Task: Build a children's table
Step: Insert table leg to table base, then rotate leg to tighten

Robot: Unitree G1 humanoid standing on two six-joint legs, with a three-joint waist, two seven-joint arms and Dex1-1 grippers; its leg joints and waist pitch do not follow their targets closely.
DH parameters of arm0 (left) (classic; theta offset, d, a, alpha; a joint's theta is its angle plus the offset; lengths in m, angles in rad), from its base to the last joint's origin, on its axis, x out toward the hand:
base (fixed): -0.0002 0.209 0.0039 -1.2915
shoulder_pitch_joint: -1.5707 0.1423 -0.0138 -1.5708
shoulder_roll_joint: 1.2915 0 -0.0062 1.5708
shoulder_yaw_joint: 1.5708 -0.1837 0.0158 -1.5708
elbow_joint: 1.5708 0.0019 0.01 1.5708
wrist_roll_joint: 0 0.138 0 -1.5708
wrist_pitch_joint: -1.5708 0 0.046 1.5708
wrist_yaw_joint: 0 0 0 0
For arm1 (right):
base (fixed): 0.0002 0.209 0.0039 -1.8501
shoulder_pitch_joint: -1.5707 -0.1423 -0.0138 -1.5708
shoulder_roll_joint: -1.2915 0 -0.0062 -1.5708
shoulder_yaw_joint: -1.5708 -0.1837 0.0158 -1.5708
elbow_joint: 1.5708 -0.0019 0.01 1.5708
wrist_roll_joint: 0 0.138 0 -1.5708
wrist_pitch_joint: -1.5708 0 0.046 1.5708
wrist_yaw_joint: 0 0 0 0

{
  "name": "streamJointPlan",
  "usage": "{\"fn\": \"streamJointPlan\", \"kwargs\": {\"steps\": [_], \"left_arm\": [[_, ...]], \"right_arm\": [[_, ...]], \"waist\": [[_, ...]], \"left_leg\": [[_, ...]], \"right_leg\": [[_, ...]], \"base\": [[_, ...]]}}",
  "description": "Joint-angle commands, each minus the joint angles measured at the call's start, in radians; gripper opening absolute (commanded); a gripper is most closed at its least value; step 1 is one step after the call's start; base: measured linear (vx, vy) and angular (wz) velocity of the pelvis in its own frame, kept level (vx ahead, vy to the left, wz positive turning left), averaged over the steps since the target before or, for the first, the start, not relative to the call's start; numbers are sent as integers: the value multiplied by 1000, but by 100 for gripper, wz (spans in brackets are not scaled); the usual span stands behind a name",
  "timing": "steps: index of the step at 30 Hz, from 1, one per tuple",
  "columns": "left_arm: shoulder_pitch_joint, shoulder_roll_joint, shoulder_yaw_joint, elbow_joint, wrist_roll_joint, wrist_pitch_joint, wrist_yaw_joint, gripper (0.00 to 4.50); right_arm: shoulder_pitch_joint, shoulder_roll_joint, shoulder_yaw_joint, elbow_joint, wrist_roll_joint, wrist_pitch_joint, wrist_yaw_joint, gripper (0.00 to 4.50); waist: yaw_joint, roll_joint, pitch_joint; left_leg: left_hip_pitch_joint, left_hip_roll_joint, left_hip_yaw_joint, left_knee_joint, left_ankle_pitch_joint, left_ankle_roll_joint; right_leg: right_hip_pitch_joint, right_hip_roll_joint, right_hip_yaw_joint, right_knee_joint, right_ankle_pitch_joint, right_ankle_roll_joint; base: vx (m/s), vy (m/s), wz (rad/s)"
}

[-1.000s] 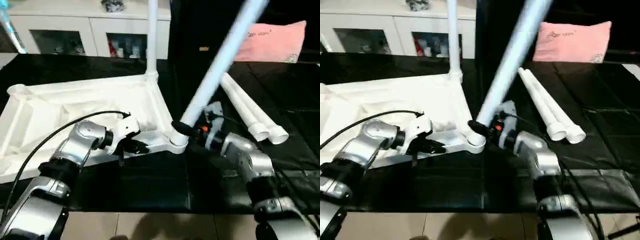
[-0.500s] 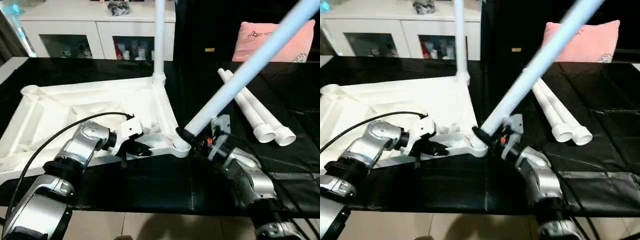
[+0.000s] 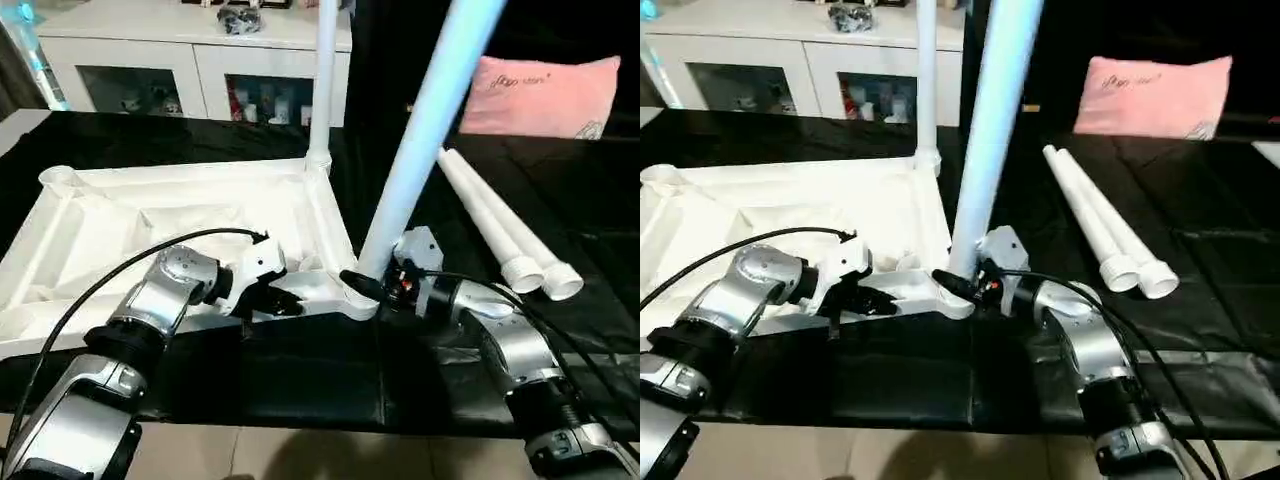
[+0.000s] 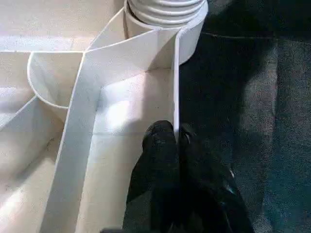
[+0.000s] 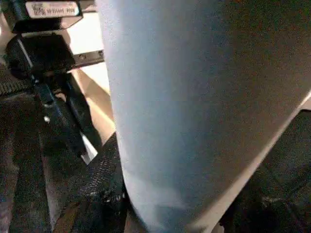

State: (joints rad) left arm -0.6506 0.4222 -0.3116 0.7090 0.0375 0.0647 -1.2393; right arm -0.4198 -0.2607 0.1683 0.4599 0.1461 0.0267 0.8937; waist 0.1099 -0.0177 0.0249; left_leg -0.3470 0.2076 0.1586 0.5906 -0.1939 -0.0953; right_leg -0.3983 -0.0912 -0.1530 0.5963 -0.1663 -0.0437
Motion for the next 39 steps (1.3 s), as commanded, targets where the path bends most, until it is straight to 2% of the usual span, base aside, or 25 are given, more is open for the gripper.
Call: {"fn": "streamJointPlan", "kwargs": {"steps": [1, 3, 4, 5, 6, 7, 8, 9, 10, 12, 13, 16, 17, 20, 22, 24, 25, 32, 37, 38, 39], "left_arm": [[-1, 23, 28, -23, 11, 14, 55, 0], [2, 27, 25, -35, 9, 14, 44, 0], [2, 27, 25, -35, 9, 14, 43, 0], [0, 31, 20, -40, 7, 9, 28, 0], [0, 31, 20, -40, 7, 9, 28, 0], [-5, 32, 15, -40, 9, 4, 19, 0], [-7, 34, 9, -41, 11, -2, 9, 0], [-10, 33, 3, -46, 12, -10, -4, 0], [-10, 33, 3, -46, 12, -10, -4, 0], [-16, 32, -14, -56, 16, -31, -33, 0], [-19, 33, -25, -61, 19, -42, -53, 0], [-21, 35, -42, -72, 23, -53, -79, 0], [-23, 36, -49, -75, 25, -59, -91, 0], [-35, 37, -66, -75, 31, -74, -119, 0], [-48, 36, -76, -67, 38, -86, -132, 0], [-54, 35, -79, -61, 42, -92, -138, 0], [-57, 35, -81, -58, 43, -95, -141, 0], [-86, 30, -80, -9, 60, -100, -137, 0], [-88, 24, -57, -2, 53, -64, -103, 0], [-87, 16, -39, -9, 40, -32, -79, 0], [-86, 7, -23, -23, 31, 9, -49, 0]], "right_arm": [[35, -6, 82, 95, -52, 61, 68, 195], [27, 0, 83, 106, -41, 62, 77, 195], [26, 1, 83, 106, -41, 62, 77, 195], [25, 6, 78, 106, -29, 65, 87, 195], [25, 6, 78, 106, -29, 65, 87, 195], [24, 9, 74, 108, -22, 65, 93, 195], [24, 11, 72, 109, -18, 64, 95, 195], [23, 13, 70, 111, -15, 61, 101, 195], [23, 13, 70, 111, -15, 61, 101, 195], [23, 12, 75, 113, -14, 49, 121, 195], [25, 9, 83, 107, -14, 45, 138, 195], [27, 4, 99, 99, -13, 41, 176, 195], [28, 1, 108, 91, -12, 41, 194, 195], [28, -7, 131, 78, -13, 37, 239, 195], [25, -12, 148, 73, -17, 32, 268, 195], [23, -13, 153, 73, -17, 32, 279, 195], [22, -13, 155, 73, -16, 32, 285, 195], [6, 0, 138, 86, -16, 35, 295, 195], [3, 23, 108, 103, -14, 40, 234, 195], [-10, 39, 87, 133, -30, 31, 162, 195], [-25, 51, 69, 163, -46, 20, 95, 195]], "waist": [[-7, -3, -48], [-12, 1, -47], [-13, 0, -48], [-12, 6, -48], [-14, 2, -49], [-14, 2, -50], [-12, 15, -50], [-15, 7, -51], [-12, 23, -52], [-17, 19, -52], [-14, 29, -52], [-16, 26, -51], [-16, 34, -49], [-16, 33, -45], [-17, 32, -37], [-18, 31, -38], [-18, 29, -38], [-17, 30, -40], [-21, 31, -37], [-24, 28, -37], [-29, 29, -35]], "left_leg": [[-1, 31, -1, -73, -193, 47], [1, 31, -1, -74, -214, 39], [1, 31, -1, -74, -218, 37], [2, 30, -2, -75, -223, 32], [0, 30, -2, -75, -224, 31], [1, 29, -2, -74, -221, 30], [1, 29, -3, -75, -222, 29], [1, 29, -2, -74, -225, 29], [2, 28, -4, -75, -229, 25], [0, 28, -3, -74, -242, 25], [-1, 27, -5, -74, -241, 29], [0, 28, -3, -75, -244, 31], [1, 30, -4, -76, -264, 30], [3, 29, -5, -79, -292, 32], [16, 25, -4, -79, -343, 30], [19, 24, -8, -80, -349, 25], [17, 25, -9, -80, -344, 25], [14, 28, -9, -83, -321, 29], [16, 25, -10, -83, -341, 22], [16, 25, -10, -83, -345, 18], [18, 25, -12, -84, -357, 10]], "right_leg": [[55, -72, 67, -87, -381, -65], [54, -72, 69, -88, -380, -71], [54, -72, 69, -89, -378, -71], [55, -72, 69, -88, -372, -74], [56, -71, 69, -89, -368, -73], [57, -71, 69, -86, -357, -76], [58, -72, 69, -85, -350, -81], [58, -70, 69, -87, -339, -85], [58, -70, 69, -85, -331, -91], [62, -66, 67, -85, -304, -100], [63, -67, 67, -83, -301, -109], [63, -67, 67, -85, -310, -113], [61, -66, 66, -87, -322, -114], [62, -65, 65, -92, -360, -106], [57, -68, 60, -108, -478, -77], [58, -71, 59, -113, -524, -58], [58, -72, 59, -113, -523, -56], [57, -70, 63, -106, -471, -73], [54, -73, 59, -115, -529, -54], [53, -73, 59, -115, -535, -52], [50, -73, 57, -116, -551, -51]], "base": [[0, 0, 0], [0, 0, 0], [0, 0, 0], [0, 0, 0], [0, 0, 0], [0, 0, 0], [0, 0, 0], [0, 0, 0], [0, 0, 0], [0, 0, 0], [0, 0, 0], [0, 0, 0], [0, 0, 0], [0, 0, 0], [0, 0, 0], [0, 0, 0], [0, 0, 0], [0, 0, 0], [0, 0, 0], [0, 0, 0], [0, 0, 0]]}}
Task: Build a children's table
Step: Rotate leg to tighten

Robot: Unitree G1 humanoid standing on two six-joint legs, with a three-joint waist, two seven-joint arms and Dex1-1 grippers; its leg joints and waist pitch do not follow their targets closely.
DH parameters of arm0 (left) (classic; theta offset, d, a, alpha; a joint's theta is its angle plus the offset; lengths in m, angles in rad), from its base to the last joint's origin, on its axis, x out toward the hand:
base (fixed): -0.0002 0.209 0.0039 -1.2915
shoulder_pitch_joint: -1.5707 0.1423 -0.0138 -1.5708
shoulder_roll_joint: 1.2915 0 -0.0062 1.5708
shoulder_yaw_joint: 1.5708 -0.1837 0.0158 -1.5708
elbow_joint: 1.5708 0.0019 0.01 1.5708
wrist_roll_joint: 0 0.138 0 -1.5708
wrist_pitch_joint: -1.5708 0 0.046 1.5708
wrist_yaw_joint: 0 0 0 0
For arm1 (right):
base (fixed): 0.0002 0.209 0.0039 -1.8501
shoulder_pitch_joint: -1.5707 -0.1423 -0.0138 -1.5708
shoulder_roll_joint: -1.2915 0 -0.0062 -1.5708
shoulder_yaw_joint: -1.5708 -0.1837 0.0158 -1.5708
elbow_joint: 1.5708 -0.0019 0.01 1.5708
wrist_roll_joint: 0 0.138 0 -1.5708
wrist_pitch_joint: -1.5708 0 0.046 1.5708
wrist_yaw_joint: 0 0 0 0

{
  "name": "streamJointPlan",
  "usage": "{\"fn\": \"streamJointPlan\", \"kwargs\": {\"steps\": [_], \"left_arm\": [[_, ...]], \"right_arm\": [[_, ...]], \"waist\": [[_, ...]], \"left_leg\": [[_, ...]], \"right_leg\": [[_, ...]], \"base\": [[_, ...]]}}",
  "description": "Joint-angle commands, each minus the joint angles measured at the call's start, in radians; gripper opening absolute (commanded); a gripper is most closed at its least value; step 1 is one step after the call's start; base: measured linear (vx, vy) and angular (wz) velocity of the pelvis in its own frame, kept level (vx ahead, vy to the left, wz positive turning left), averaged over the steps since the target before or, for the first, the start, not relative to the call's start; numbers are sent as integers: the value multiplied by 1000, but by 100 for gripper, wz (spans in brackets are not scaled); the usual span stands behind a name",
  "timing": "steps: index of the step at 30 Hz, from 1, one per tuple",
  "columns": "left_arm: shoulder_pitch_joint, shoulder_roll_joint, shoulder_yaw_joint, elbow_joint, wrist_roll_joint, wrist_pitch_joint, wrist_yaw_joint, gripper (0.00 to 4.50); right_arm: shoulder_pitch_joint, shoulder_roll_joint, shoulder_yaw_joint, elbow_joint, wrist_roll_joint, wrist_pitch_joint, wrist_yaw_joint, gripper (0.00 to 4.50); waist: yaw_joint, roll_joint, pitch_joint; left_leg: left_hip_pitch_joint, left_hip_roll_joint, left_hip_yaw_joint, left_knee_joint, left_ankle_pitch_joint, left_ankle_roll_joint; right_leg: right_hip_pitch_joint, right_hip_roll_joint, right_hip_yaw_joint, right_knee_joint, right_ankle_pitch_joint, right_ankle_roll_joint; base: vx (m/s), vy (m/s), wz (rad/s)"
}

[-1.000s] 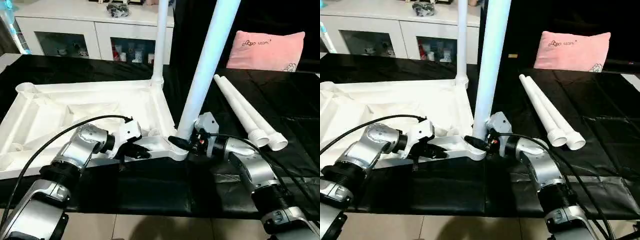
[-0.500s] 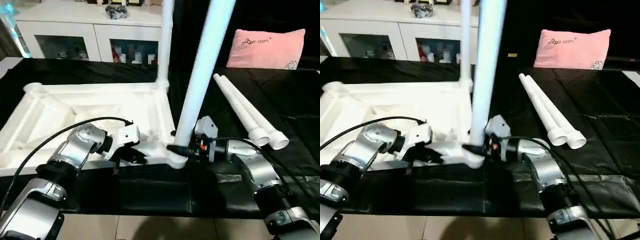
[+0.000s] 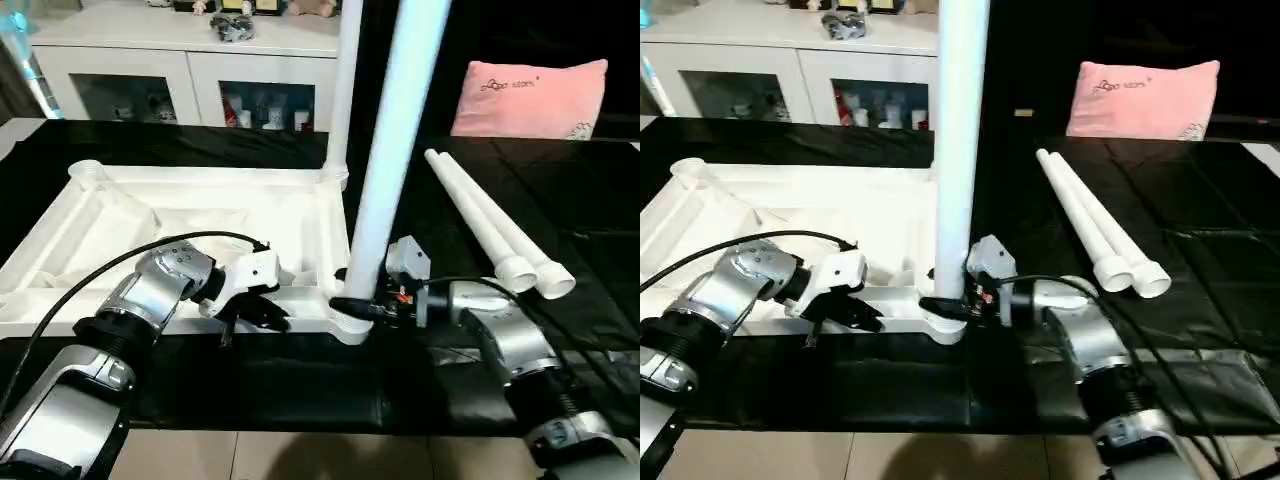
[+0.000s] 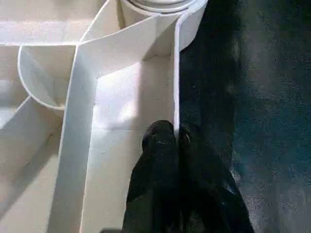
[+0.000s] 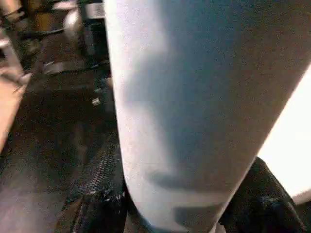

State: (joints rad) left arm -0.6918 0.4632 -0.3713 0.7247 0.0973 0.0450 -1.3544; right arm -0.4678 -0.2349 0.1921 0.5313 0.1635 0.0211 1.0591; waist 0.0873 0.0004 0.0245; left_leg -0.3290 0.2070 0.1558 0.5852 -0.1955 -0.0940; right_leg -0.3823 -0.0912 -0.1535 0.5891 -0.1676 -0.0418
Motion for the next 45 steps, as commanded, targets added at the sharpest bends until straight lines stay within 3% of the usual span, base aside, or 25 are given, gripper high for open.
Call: {"fn": "streamJointPlan", "kwargs": {"steps": [1, 4, 5, 6, 9, 10, 11, 12, 13, 15, 16, 17, 18, 20, 25, 27, 28, 31, 35, 36, 45], "left_arm": [[-46, -39, 47, -47, -34, 56, 86, 0], [-48, -67, 91, -84, -64, 168, 153, 0], [-49, -78, 109, -99, -69, 204, 182, 0], [-49, -79, 111, -100, -69, 207, 185, 0], [-25, -85, 134, -182, -58, 305, 250, 0], [-4, -97, 141, -242, -55, 371, 275, 0], [10, -105, 145, -286, -55, 420, 294, 0], [31, -119, 144, -346, -58, 480, 307, 0], [42, -126, 142, -374, -61, 507, 312, 0], [66, -145, 134, -439, -68, 564, 319, 0], [80, -155, 123, -471, -69, 588, 326, 0], [87, -160, 116, -485, -68, 594, 330, 0], [92, -161, 108, -496, -69, 599, 337, 0], [94, -159, 100, -498, -70, 599, 343, 0], [104, -146, 87, -527, -60, 641, 370, 0], [105, -144, 86, -527, -57, 640, 371, 0], [106, -144, 86, -528, -57, 641, 372, 0], [109, -143, 85, -530, -56, 641, 376, 0], [110, -142, 83, -523, -59, 634, 389, 0], [110, -142, 83, -522, -60, 634, 390, 0], [90, -124, 84, -442, -34, 550, 404, 0]], "right_arm": [[12, 33, 33, 113, -73, 17, -115, 195], [-35, 65, -17, 193, -88, 12, -271, 195], [-57, 80, -41, 228, -84, 22, -333, 195], [-59, 81, -43, 232, -84, 24, -339, 195], [-137, 117, -99, 354, -79, 40, -521, 195], [-172, 131, -110, 407, -82, 43, -589, 195], [-195, 141, -117, 444, -85, 42, -631, 195], [-222, 154, -129, 484, -84, 49, -682, 195], [-233, 160, -135, 502, -83, 52, -703, 195], [-257, 173, -148, 538, -81, 58, -741, 195], [-270, 182, -158, 557, -77, 68, -756, 195], [-276, 188, -167, 567, -70, 76, -760, 195], [-283, 193, -174, 580, -67, 79, -765, 195], [-289, 193, -166, 592, -77, 74, -769, 195], [-309, 202, -168, 641, -68, 56, -779, 195], [-310, 204, -174, 642, -61, 57, -769, 195], [-310, 205, -177, 643, -61, 56, -768, 230], [-313, 208, -184, 646, -61, 50, -761, 268], [-310, 200, -170, 646, -81, 6, -770, 285], [-309, 200, -169, 647, -82, 4, -771, 311], [-259, 178, -186, 544, -40, 4, -623, 386]], "waist": [[-9, 10, -33], [-20, 5, -32], [-25, 10, -33], [-29, 0, -36], [-42, 8, -39], [-46, -4, -37], [-47, 0, -38], [-48, -6, -42], [-48, -5, -45], [-46, -7, -53], [-48, -17, -55], [-45, -16, -58], [-45, -17, -54], [-43, -15, -50], [-43, -7, -37], [-44, -8, -36], [-44, -9, -36], [-44, -5, -40], [-39, -4, -44], [-38, -5, -44], [-23, -2, -44]], "left_leg": [[4, 23, -9, -75, -370, 4], [3, 20, -12, -73, -374, -4], [2, 21, -14, -74, -376, -1], [1, 24, -14, -76, -370, 1], [-11, 34, -19, -84, -344, -1], [-15, 32, -17, -85, -335, 6], [-10, 31, -14, -82, -322, 2], [-15, 31, -9, -79, -264, 6], [-25, 35, -10, -80, -204, 9], [-24, 32, -2, -73, -117, 26], [-27, 32, -1, -70, -82, 35], [-33, 29, -1, -65, -13, 59], [-32, 25, 4, -60, 3, 79], [-29, 24, 6, -61, -33, 90], [-18, 28, 6, -71, -181, 32], [-15, 27, 4, -73, -211, 20], [-14, 27, 4, -73, -213, 18], [-13, 29, 3, -73, -205, 14], [-16, 28, 6, -70, -153, 24], [-17, 28, 6, -69, -150, 27], [-16, 28, 10, -67, -127, 49]], "right_leg": [[30, -73, 52, -113, -583, -44], [32, -77, 45, -121, -624, -28], [34, -76, 43, -123, -612, -26], [35, -77, 45, -121, -590, -32], [41, -81, 57, -97, -470, -91], [41, -77, 57, -99, -462, -94], [38, -79, 62, -95, -442, -113], [43, -80, 68, -86, -376, -135], [51, -81, 71, -72, -304, -156], [53, -76, 74, -56, -182, -188], [55, -75, 76, -48, -130, -201], [57, -72, 77, -34, -34, -223], [51, -69, 79, -31, 10, -238], [52, -70, 78, -37, -25, -241], [45, -70, 76, -64, -272, -175], [44, -70, 76, -70, -326, -152], [43, -69, 77, -71, -327, -149], [42, -68, 78, -66, -284, -162], [45, -67, 80, -53, -185, -192], [45, -66, 79, -52, -177, -196], [47, -66, 80, -52, -159, -200]], "base": [[0, 0, 0], [0, 0, 0], [0, 0, 0], [0, 0, 0], [0, 0, 0], [0, 0, 0], [0, 0, 0], [0, 0, 0], [0, 0, 0], [59, -21, -3], [65, -21, -2], [57, -19, -2], [0, 0, 0], [0, 0, 0], [0, 0, 0], [0, 0, 0], [0, 0, 0], [0, 0, 0], [0, 0, 0], [0, 0, 0], [0, 0, 0]]}}
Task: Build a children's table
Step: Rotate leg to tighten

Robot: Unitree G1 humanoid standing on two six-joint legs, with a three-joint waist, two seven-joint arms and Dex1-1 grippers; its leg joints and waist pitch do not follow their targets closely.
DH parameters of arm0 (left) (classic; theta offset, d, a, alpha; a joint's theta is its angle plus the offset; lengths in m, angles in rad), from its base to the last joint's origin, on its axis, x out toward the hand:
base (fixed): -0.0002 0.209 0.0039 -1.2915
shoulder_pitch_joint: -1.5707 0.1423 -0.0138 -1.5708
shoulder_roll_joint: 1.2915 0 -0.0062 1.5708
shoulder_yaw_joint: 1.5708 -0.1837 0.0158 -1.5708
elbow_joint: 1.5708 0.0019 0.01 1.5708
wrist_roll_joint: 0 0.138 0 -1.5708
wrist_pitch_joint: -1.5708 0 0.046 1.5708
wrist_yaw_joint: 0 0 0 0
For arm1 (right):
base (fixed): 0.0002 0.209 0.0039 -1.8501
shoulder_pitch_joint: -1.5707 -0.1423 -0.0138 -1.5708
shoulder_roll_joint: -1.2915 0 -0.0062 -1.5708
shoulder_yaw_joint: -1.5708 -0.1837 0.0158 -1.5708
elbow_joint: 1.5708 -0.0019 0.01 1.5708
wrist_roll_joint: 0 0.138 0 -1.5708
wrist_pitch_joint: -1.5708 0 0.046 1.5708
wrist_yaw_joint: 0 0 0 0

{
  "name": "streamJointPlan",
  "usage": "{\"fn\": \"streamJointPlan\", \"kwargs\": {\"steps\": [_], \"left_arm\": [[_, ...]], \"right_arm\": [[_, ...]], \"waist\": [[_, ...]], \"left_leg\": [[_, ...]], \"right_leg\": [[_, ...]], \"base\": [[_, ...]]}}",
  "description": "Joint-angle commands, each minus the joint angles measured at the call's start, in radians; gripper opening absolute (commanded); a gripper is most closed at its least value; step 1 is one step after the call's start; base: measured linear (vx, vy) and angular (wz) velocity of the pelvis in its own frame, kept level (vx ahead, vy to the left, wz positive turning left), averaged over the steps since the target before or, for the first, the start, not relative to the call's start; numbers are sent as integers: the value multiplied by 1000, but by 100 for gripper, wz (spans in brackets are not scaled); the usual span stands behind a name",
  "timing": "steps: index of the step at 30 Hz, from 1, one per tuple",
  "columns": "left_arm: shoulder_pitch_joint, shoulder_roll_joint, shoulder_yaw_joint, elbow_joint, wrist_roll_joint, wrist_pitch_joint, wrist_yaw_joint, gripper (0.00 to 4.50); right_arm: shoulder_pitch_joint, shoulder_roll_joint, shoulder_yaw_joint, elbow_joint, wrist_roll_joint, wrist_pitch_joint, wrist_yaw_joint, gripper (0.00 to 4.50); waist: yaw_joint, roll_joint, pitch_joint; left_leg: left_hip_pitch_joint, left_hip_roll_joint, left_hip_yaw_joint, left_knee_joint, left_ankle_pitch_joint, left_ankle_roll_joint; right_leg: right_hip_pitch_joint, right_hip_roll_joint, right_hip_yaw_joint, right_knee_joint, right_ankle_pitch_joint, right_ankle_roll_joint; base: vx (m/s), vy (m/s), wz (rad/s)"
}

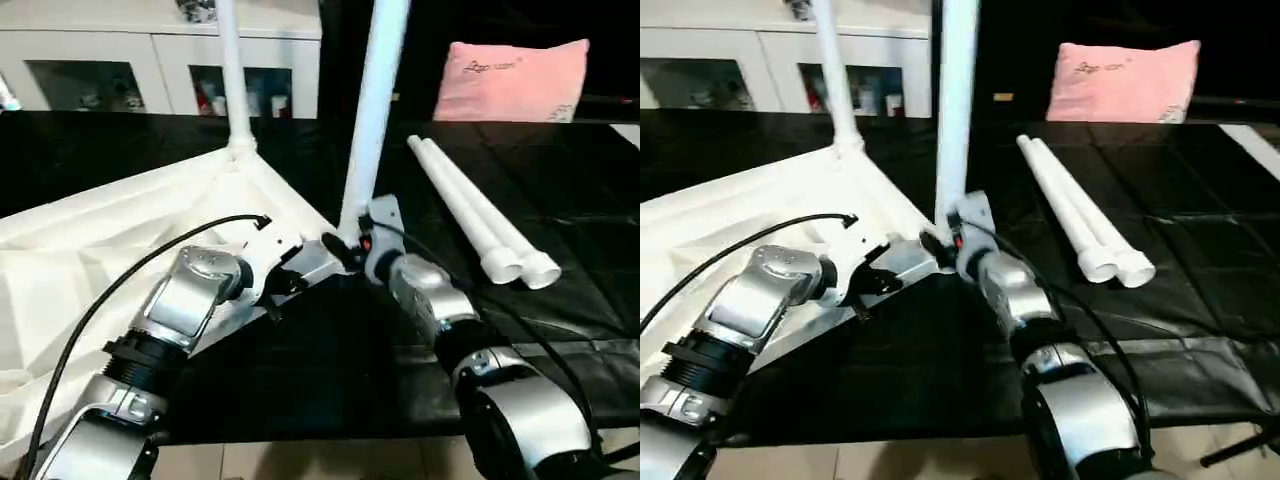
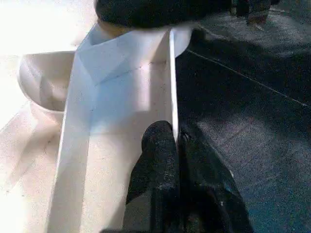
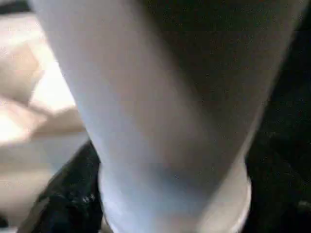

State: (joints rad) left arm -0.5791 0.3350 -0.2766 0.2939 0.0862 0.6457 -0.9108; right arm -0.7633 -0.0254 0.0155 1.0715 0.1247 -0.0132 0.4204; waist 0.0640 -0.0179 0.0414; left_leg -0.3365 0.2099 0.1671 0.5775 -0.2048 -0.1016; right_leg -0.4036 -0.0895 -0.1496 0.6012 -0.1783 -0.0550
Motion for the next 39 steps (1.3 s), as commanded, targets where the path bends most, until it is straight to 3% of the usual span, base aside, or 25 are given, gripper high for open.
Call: {"fn": "streamJointPlan", "kwargs": {"steps": [1, 4, 5, 7, 10, 16, 17, 21, 26, 29, 36, 39], "left_arm": [[-25, 7, -12, -3, -19, -61, -39, 0], [-28, 13, -16, 12, -13, -82, -39, 0], [-32, 24, -22, 45, -6, -126, -47, 0], [-32, 34, -29, 63, -3, -153, -58, 0], [-32, 47, -39, 87, -1, -196, -76, 0], [-44, 73, -67, 173, 13, -305, -123, 0], [-49, 80, -75, 195, 16, -344, -141, 0], [-53, 95, -93, 228, 11, -413, -196, 0], [-50, 124, -124, 248, 9, -526, -293, 0], [-52, 130, -136, 260, 9, -570, -326, 0], [-69, 136, -146, 291, 3, -625, -395, 0], [-77, 143, -155, 295, -4, -664, -460, 0]], "right_arm": [[45, -35, -9, -11, 2, 41, 27, 395], [63, -41, -7, -38, 8, 46, 50, 421], [127, -62, -2, -143, 26, 65, 110, 421], [180, -78, 2, -232, 44, 68, 161, 446], [236, -99, 13, -326, 46, 53, 187, 446], [326, -163, 24, -490, 56, 94, 263, 446], [349, -186, 26, -540, 68, 107, 299, 446], [403, -240, 43, -649, 88, 153, 377, 446], [422, -310, 45, -725, 113, 167, 467, 446], [415, -340, 52, -747, 125, 177, 524, 446], [389, -408, 107, -769, 125, 192, 682, 446], [350, -443, 177, -738, 95, 164, 800, 446]], "waist": [[3, 17, -61], [8, 18, -60], [10, 17, -58], [19, 18, -60], [24, 17, -60], [25, 14, -56], [24, 18, -55], [25, 15, -58], [26, 20, -57], [29, 17, -58], [40, 15, -60], [43, 11, -61]], "left_leg": [[-9, 25, -1, -58, -114, 58], [-8, 26, 0, -59, -114, 60], [-9, 24, 0, -60, -120, 62], [-7, 26, 0, -60, -113, 68], [-10, 25, -1, -60, -105, 66], [-7, 22, -1, -62, -146, 53], [-8, 21, -2, -63, -145, 55], [-9, 22, -3, -61, -133, 65], [-9, 21, -2, -60, -137, 68], [-8, 23, -2, -60, -131, 70], [-9, 24, 0, -56, -117, 77], [-11, 24, 1, -54, -108, 83]], "right_leg": [[69, -69, 77, -63, -144, -186], [68, -69, 76, -67, -162, -178], [68, -67, 75, -71, -181, -168], [70, -67, 77, -70, -174, -149], [70, -68, 75, -68, -168, -143], [67, -66, 73, -85, -277, -95], [68, -64, 73, -87, -277, -94], [70, -65, 73, -82, -239, -98], [70, -64, 72, -83, -236, -109], [70, -65, 73, -81, -228, -110], [72, -65, 71, -78, -217, -120], [73, -65, 71, -75, -214, -120]], "base": [[0, 0, 0], [0, 0, 0], [0, 0, 0], [0, 0, 0], [0, 0, 0], [0, 0, 0], [0, 0, 0], [0, 0, 0], [0, 0, 0], [0, 0, 0], [0, 0, 0], [0, 0, 0]]}}
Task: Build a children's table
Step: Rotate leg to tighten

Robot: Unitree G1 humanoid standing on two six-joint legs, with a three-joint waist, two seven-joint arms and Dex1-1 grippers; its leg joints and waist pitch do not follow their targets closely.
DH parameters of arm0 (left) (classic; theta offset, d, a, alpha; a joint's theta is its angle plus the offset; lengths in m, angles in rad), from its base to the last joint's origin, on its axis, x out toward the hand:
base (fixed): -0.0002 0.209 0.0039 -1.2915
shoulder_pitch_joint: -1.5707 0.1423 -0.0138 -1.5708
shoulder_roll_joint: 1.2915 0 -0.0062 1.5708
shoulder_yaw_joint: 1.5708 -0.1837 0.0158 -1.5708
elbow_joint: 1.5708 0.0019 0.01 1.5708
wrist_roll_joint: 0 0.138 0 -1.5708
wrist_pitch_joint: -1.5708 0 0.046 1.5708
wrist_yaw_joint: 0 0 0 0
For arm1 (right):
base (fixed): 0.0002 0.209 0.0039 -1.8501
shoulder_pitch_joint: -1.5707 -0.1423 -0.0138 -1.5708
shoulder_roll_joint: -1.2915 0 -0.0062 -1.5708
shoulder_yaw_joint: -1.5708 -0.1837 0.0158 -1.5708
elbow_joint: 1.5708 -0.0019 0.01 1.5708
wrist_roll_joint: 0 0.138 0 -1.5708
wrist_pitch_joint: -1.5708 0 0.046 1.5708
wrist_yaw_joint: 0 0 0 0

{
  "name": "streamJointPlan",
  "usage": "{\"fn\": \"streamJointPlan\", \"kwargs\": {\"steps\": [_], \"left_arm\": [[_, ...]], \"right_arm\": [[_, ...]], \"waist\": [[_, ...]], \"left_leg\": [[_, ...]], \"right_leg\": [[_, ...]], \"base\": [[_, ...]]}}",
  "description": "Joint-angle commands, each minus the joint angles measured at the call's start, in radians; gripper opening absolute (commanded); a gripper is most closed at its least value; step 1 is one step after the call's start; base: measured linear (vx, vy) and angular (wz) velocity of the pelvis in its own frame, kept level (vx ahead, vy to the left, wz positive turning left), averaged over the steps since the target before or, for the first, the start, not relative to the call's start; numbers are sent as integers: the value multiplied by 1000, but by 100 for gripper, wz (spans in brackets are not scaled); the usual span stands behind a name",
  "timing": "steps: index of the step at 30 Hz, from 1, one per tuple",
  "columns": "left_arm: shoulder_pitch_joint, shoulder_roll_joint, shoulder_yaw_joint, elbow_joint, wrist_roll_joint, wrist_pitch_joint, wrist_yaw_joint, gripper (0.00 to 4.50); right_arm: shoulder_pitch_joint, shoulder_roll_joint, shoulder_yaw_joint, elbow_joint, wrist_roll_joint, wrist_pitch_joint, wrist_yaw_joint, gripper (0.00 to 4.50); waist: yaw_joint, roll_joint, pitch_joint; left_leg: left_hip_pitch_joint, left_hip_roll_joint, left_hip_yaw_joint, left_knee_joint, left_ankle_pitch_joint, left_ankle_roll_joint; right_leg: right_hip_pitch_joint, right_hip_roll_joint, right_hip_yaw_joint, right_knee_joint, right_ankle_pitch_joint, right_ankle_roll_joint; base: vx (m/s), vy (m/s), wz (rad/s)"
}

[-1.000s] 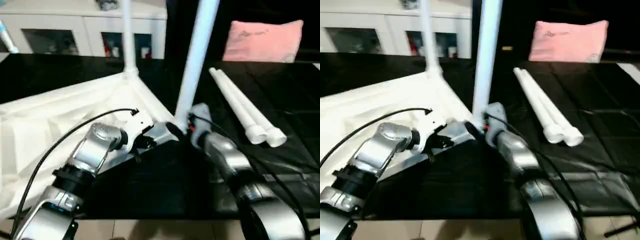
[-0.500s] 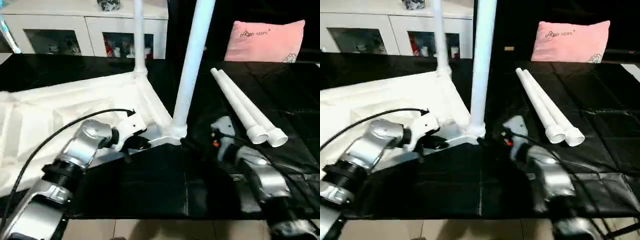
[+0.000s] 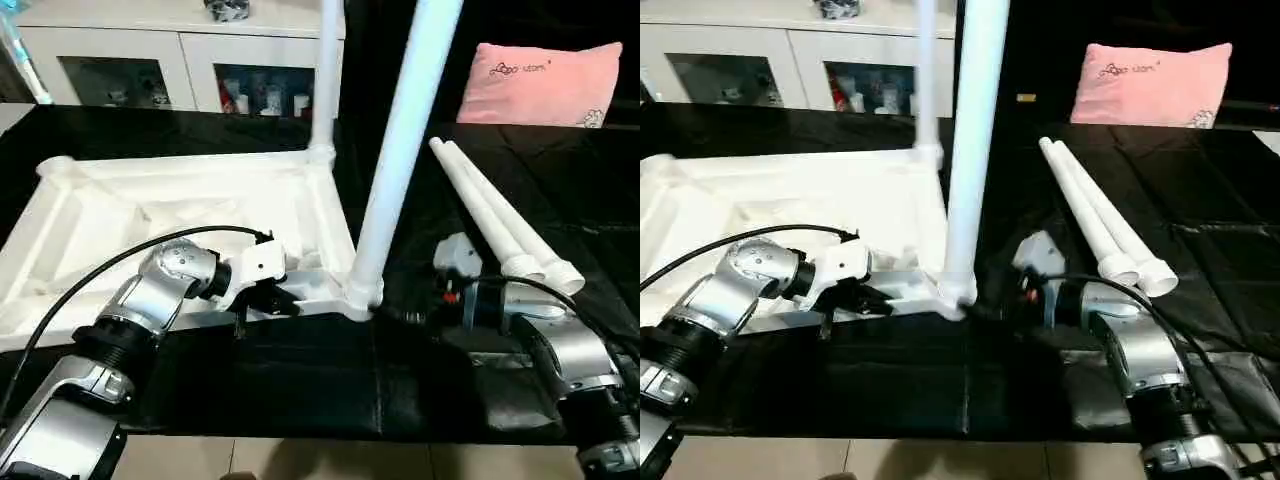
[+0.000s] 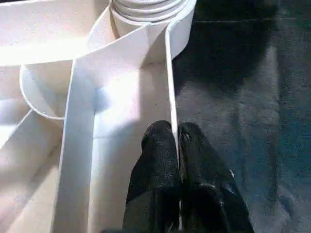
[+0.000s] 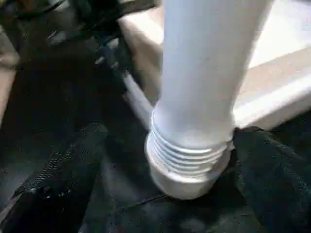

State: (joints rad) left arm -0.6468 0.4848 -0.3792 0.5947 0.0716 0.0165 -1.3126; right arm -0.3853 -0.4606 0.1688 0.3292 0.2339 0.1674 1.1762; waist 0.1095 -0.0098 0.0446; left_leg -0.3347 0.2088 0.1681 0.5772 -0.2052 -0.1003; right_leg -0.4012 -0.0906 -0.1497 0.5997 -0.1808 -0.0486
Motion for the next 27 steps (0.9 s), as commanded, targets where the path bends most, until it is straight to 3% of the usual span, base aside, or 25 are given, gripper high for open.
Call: {"fn": "streamJointPlan", "kwargs": {"steps": [1, 3, 6, 8, 10, 11, 20, 27], "left_arm": [[-10, -6, -54, -7, 11, -39, -65, 0], [-5, -3, -60, -25, 3, -44, -94, 0], [-5, 0, -64, -36, -1, -47, -112, 0], [-5, 0, -64, -39, -2, -49, -122, 0], [-5, 0, -65, -40, -1, -52, -129, 0], [-5, 0, -64, -38, 0, -56, -133, 0], [-7, 0, -64, -28, 8, -65, -137, 0], [-13, -1, -63, -12, 17, -75, -134, 0]], "right_arm": [[-35, -6, 29, 14, -21, -22, 46, 446], [-69, 8, 39, 62, -31, -42, 65, 446], [-96, 23, 39, 101, -28, -48, 83, 446], [-109, 29, 42, 120, -25, -47, 95, 412], [-118, 28, 53, 130, -15, -42, 124, 409], [-122, 26, 63, 138, -12, -40, 147, 386], [-127, 28, 80, 169, -20, -46, 201, 300], [-124, 31, 93, 187, -32, -63, 204, 266]], "waist": [[-2, -3, -64], [0, 1, -63], [4, -3, -66], [6, 0, -67], [7, -3, -67], [8, -7, -67], [11, -6, -67], [12, -2, -69]], "left_leg": [[-13, 26, 1, -54, -106, 82], [-10, 27, 1, -54, -106, 77], [-10, 30, 1, -54, -96, 76], [-10, 33, -1, -53, -80, 78], [-11, 31, 0, -52, -78, 79], [-14, 30, 1, -50, -77, 84], [-13, 31, 1, -50, -83, 78], [-13, 29, 0, -49, -86, 74]], "right_leg": [[70, -64, 71, -74, -215, -124], [67, -67, 71, -75, -232, -129], [67, -67, 72, -68, -210, -138], [67, -67, 73, -63, -180, -145], [68, -67, 73, -61, -166, -153], [70, -68, 73, -60, -162, -150], [67, -68, 73, -63, -196, -135], [68, -67, 72, -63, -189, -134]], "base": [[0, 0, 0], [0, 0, 0], [0, 0, 0], [0, 0, 0], [0, 0, 0], [0, 0, 0], [0, 0, 0], [0, 0, 0]]}}
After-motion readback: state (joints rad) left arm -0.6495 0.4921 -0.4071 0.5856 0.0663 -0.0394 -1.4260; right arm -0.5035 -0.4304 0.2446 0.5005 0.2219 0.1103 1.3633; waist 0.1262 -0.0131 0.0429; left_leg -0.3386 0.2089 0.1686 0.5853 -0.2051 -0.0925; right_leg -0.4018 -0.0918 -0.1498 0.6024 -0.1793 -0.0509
